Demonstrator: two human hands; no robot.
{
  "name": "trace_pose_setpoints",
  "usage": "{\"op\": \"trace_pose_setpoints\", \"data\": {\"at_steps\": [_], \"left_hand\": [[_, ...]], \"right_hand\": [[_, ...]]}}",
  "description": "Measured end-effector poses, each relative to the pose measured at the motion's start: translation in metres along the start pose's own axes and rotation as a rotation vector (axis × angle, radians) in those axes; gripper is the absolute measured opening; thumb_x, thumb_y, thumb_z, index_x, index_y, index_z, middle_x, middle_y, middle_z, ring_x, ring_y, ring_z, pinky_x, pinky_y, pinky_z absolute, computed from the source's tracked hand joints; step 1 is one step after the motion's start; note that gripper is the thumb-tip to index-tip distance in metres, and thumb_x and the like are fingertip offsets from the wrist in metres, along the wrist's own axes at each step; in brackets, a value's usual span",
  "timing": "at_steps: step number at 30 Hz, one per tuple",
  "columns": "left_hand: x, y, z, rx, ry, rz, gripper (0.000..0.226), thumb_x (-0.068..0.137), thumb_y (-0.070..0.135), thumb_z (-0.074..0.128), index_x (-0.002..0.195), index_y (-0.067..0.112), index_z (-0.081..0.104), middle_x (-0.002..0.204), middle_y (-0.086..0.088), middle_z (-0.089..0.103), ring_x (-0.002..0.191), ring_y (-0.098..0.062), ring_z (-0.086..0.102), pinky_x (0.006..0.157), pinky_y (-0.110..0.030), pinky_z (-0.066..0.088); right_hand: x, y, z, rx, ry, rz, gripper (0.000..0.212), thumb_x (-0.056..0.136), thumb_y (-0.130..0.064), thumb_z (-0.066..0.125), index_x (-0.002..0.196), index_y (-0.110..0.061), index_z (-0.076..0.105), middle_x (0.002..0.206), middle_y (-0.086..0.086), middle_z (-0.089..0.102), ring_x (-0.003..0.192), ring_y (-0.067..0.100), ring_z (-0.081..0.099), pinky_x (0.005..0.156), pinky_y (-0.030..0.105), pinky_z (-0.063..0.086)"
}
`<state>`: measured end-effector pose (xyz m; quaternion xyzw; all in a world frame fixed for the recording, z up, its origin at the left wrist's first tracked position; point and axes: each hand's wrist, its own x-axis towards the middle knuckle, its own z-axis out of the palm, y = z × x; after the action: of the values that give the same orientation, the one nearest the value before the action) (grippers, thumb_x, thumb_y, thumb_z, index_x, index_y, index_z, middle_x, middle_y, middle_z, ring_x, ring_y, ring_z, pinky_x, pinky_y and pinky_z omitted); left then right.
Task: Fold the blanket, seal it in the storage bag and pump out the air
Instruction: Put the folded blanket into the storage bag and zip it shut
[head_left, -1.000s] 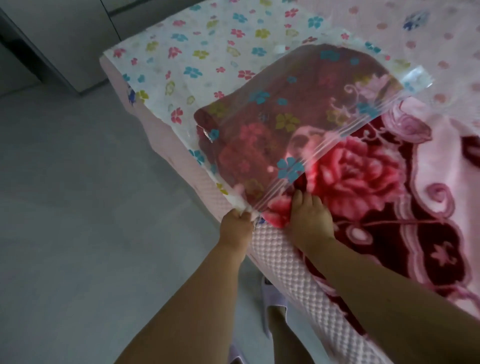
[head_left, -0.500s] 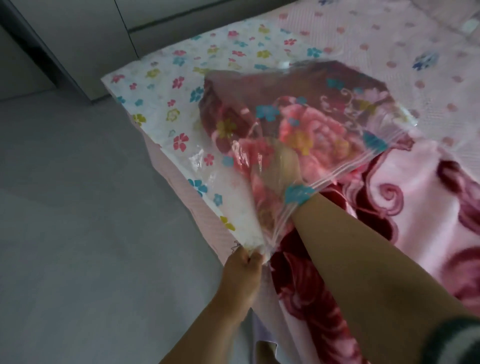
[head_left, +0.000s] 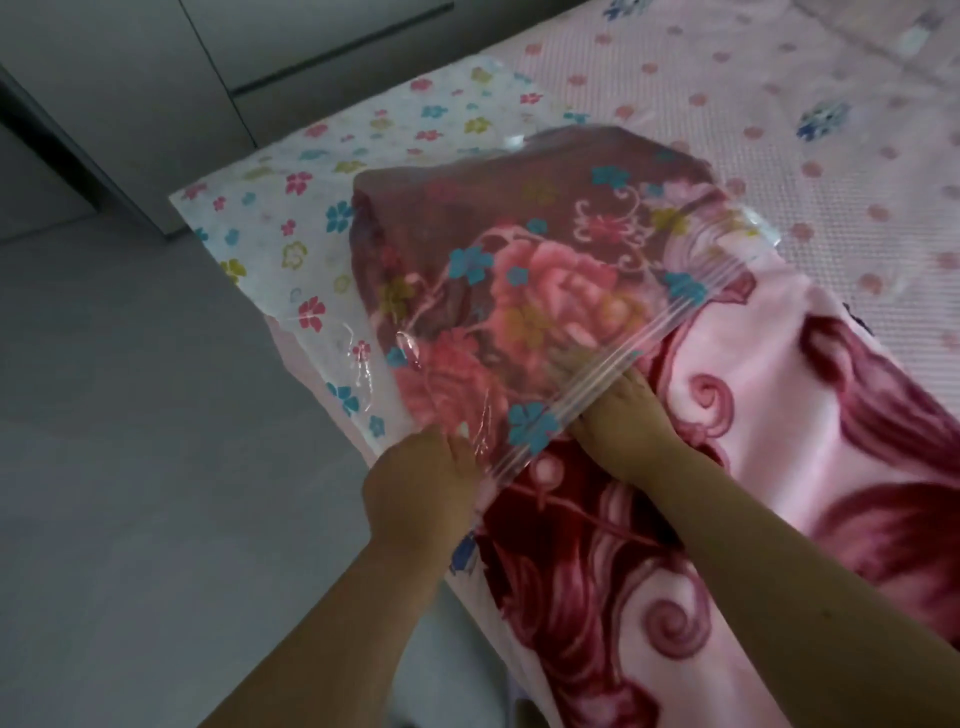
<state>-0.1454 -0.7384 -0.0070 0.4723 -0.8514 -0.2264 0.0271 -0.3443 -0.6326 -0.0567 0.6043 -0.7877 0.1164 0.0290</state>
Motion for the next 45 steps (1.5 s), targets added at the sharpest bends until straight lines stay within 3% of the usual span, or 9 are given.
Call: {"op": "trace_pose_setpoints", "data": {"at_steps": [5, 8, 11, 15, 19, 30, 33, 39, 45], "left_hand": [[0.049, 0.078, 0.023, 0.054, 0.092, 0.549, 0.035, 0.09, 0.031, 0.048, 0.11, 0.009, 0.066, 0.106, -0.008, 0.065, 0.103, -0.029, 0.059, 0.088, -0.039, 0.048], [0.072, 0.125, 0.037, 0.117, -0.11, 0.651, 0.047, 0.099, 0.034, 0.041, 0.141, 0.012, 0.045, 0.143, -0.007, 0.047, 0.135, -0.023, 0.038, 0.114, -0.035, 0.027], [0.096, 0.171, 0.044, 0.141, -0.127, 0.728, 0.049, 0.101, 0.032, 0.04, 0.146, 0.013, 0.037, 0.151, -0.006, 0.038, 0.14, -0.02, 0.029, 0.116, -0.03, 0.016], [0.131, 0.233, 0.054, 0.128, -0.134, 0.84, 0.047, 0.097, 0.025, 0.048, 0.14, 0.009, 0.045, 0.142, -0.011, 0.048, 0.134, -0.026, 0.038, 0.113, -0.035, 0.026], [0.171, 0.293, 0.077, 0.214, -0.184, 0.934, 0.048, 0.096, 0.03, 0.043, 0.141, 0.013, 0.044, 0.145, -0.008, 0.046, 0.136, -0.025, 0.037, 0.113, -0.036, 0.029], [0.258, 0.396, 0.14, 0.404, -0.474, 1.055, 0.043, 0.093, 0.009, 0.045, 0.135, 0.019, 0.049, 0.141, -0.003, 0.049, 0.128, -0.025, 0.046, 0.107, -0.036, 0.036], [0.287, 0.41, 0.158, 0.551, -0.537, 1.024, 0.064, 0.083, 0.008, 0.063, 0.141, 0.025, 0.043, 0.139, -0.002, 0.051, 0.123, -0.024, 0.051, 0.1, -0.031, 0.042], [0.33, 0.429, 0.19, 0.699, -0.593, 1.053, 0.04, 0.09, 0.021, 0.054, 0.129, 0.012, 0.052, 0.129, -0.012, 0.057, 0.113, -0.03, 0.056, 0.087, -0.033, 0.042], [0.334, 0.435, 0.186, 0.321, -0.59, 1.161, 0.014, 0.093, 0.016, 0.058, 0.094, 0.007, 0.07, 0.087, -0.002, 0.061, 0.082, -0.013, 0.053, 0.062, -0.023, 0.036]], "right_hand": [[-0.026, 0.048, -0.022, -0.03, 0.01, 0.296, 0.053, 0.094, -0.043, 0.038, 0.132, -0.012, 0.058, 0.137, 0.009, 0.056, 0.128, 0.03, 0.051, 0.109, 0.044, 0.033], [-0.025, 0.078, -0.035, 0.007, 0.1, 0.382, 0.05, 0.092, -0.039, 0.041, 0.127, -0.011, 0.061, 0.134, 0.01, 0.059, 0.126, 0.027, 0.053, 0.107, 0.04, 0.035], [-0.03, 0.122, -0.05, 0.061, 0.15, 0.589, 0.055, 0.088, -0.041, 0.037, 0.127, -0.009, 0.06, 0.132, 0.013, 0.059, 0.124, 0.031, 0.053, 0.103, 0.042, 0.038], [-0.032, 0.186, -0.078, 0.127, 0.023, 1.003, 0.07, 0.085, -0.051, 0.056, 0.138, -0.007, 0.043, 0.14, 0.014, 0.047, 0.133, 0.031, 0.038, 0.111, 0.04, 0.026], [-0.031, 0.233, -0.09, 0.269, -0.102, 1.273, 0.1, 0.069, -0.073, 0.064, 0.141, -0.009, 0.037, 0.14, 0.015, 0.046, 0.129, 0.035, 0.043, 0.105, 0.046, 0.037], [-0.02, 0.251, -0.06, 0.484, -0.322, 1.222, 0.11, 0.038, -0.089, 0.065, 0.126, -0.024, 0.051, 0.121, -0.003, 0.063, 0.108, 0.023, 0.06, 0.095, 0.04, 0.046], [-0.018, 0.252, -0.047, 0.379, -0.377, 1.23, 0.096, 0.046, -0.084, 0.067, 0.12, -0.024, 0.054, 0.118, -0.004, 0.064, 0.106, 0.023, 0.06, 0.091, 0.038, 0.046], [-0.016, 0.252, -0.037, 0.422, -0.278, 1.254, 0.054, 0.066, -0.055, 0.077, 0.109, -0.026, 0.063, 0.112, 0.001, 0.066, 0.103, 0.025, 0.061, 0.089, 0.036, 0.049], [-0.008, 0.248, -0.039, 0.481, -0.127, 1.278, 0.031, 0.065, -0.038, 0.082, 0.086, -0.022, 0.065, 0.092, 0.005, 0.068, 0.091, 0.028, 0.064, 0.075, 0.033, 0.05]]}}
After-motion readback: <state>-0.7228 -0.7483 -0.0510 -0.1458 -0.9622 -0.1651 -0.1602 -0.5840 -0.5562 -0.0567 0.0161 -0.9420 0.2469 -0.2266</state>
